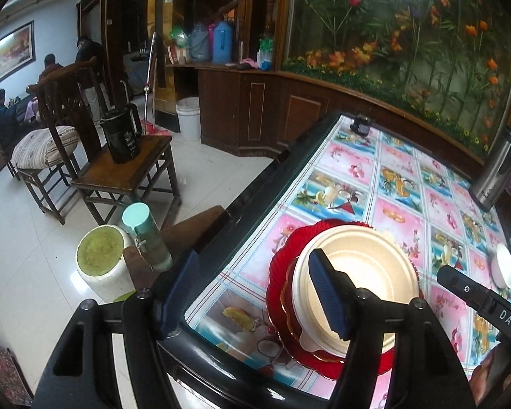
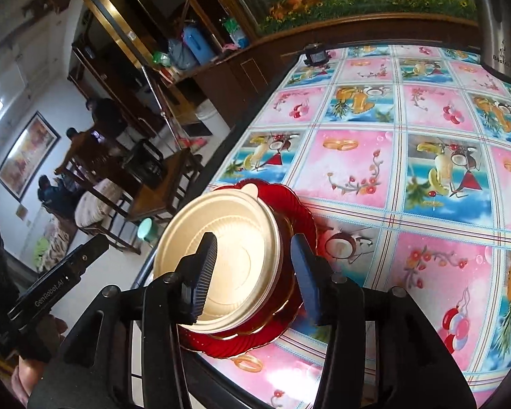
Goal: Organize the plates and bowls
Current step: 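Lower the beige bowl onto the white plate and open the left gripper, then move both grippers toward the white foam bowl beside the thermos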
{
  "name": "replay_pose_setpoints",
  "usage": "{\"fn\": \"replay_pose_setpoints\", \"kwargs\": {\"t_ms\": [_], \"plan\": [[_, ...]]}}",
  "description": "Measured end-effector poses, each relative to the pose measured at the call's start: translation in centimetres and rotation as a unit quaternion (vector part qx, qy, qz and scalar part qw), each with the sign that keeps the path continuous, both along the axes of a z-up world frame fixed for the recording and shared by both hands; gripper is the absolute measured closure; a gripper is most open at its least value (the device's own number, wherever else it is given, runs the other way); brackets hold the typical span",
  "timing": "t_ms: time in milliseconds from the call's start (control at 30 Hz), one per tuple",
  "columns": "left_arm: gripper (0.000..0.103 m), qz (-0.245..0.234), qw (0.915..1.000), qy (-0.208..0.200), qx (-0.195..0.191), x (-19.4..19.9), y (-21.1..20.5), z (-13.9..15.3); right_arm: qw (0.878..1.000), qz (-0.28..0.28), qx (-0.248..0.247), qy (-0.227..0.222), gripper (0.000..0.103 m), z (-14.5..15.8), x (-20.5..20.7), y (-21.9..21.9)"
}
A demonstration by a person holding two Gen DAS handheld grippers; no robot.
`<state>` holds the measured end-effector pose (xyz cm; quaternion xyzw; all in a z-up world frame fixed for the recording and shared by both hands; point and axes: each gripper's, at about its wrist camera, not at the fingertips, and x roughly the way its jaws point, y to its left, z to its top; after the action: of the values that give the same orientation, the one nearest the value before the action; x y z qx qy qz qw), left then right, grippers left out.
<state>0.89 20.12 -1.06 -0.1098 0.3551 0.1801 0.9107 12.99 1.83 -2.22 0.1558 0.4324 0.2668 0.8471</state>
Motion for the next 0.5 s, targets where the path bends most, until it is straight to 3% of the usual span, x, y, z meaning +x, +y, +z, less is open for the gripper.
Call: {"fn": "replay_pose_setpoints", "kwargs": {"t_ms": [233,500], "plan": [[0.029,-0.03,0.9993,-0.024,0.005,-0.7,-2.8,1.8,0.999,-0.036,0.004,-0.009,0.058,-0.4,0.2,-3.2],[0.025,-0.134,0.9899,-0.027,0.036,-0.6,-10.5,2.4,0.994,-0.103,0.038,0.009,0.058,-1.7,0.8,-10.1]]}}
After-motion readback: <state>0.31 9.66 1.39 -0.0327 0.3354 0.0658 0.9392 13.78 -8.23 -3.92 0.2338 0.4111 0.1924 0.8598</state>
